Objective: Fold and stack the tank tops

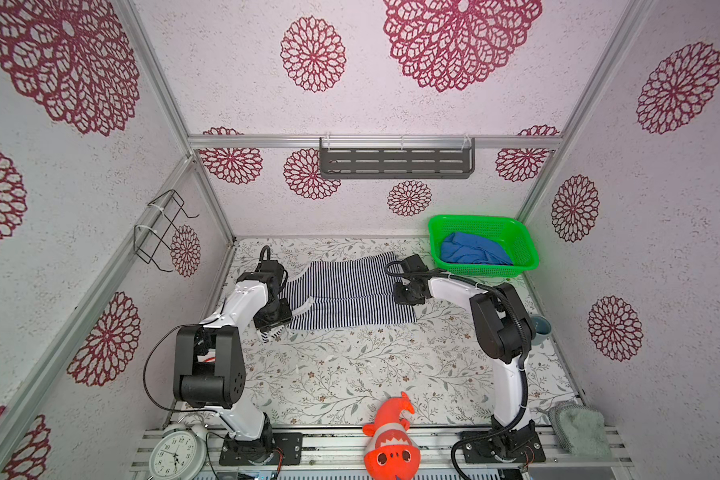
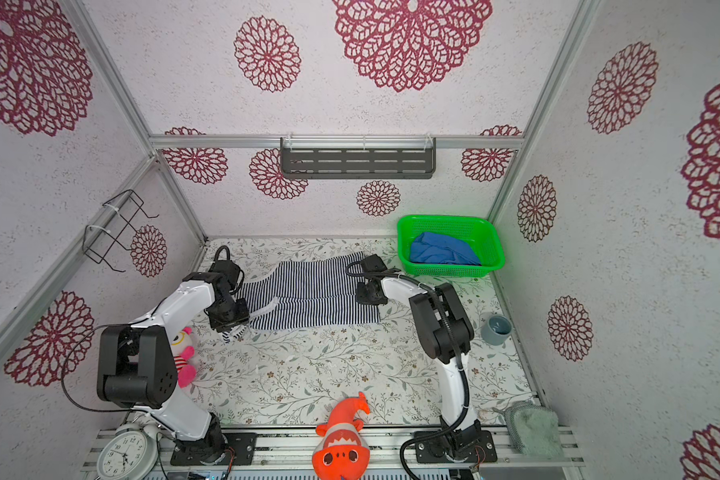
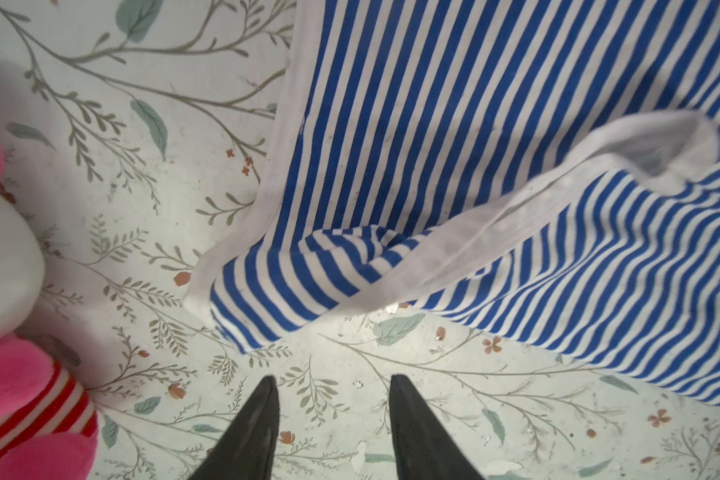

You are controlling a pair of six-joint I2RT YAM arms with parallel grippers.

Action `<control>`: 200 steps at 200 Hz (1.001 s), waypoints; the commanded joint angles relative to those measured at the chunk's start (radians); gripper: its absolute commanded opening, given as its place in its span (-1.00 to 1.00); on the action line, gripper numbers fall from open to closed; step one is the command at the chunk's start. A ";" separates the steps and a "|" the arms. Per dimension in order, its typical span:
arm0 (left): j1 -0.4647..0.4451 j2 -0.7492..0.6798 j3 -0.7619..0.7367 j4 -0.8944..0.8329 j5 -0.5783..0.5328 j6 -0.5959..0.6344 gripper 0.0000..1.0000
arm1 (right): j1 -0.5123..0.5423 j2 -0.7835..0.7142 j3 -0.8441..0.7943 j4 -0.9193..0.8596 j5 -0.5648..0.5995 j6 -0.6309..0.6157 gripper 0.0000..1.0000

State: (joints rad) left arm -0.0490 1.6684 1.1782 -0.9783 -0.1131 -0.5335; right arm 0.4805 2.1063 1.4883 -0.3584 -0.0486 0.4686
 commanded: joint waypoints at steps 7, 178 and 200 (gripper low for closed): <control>-0.002 0.004 -0.011 0.010 -0.021 -0.006 -0.11 | -0.003 0.034 0.004 -0.027 0.041 0.013 -0.63; 0.067 0.017 0.097 -0.032 0.093 0.091 -0.08 | -0.088 0.015 -0.070 0.004 0.082 0.016 -0.64; 0.074 -0.040 0.034 -0.074 0.010 0.065 -0.10 | -0.089 0.029 -0.061 0.007 0.070 0.014 -0.64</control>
State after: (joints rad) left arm 0.0181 1.6997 1.2709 -0.9531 0.0216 -0.4644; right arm 0.4126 2.1025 1.4467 -0.2600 -0.0299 0.4736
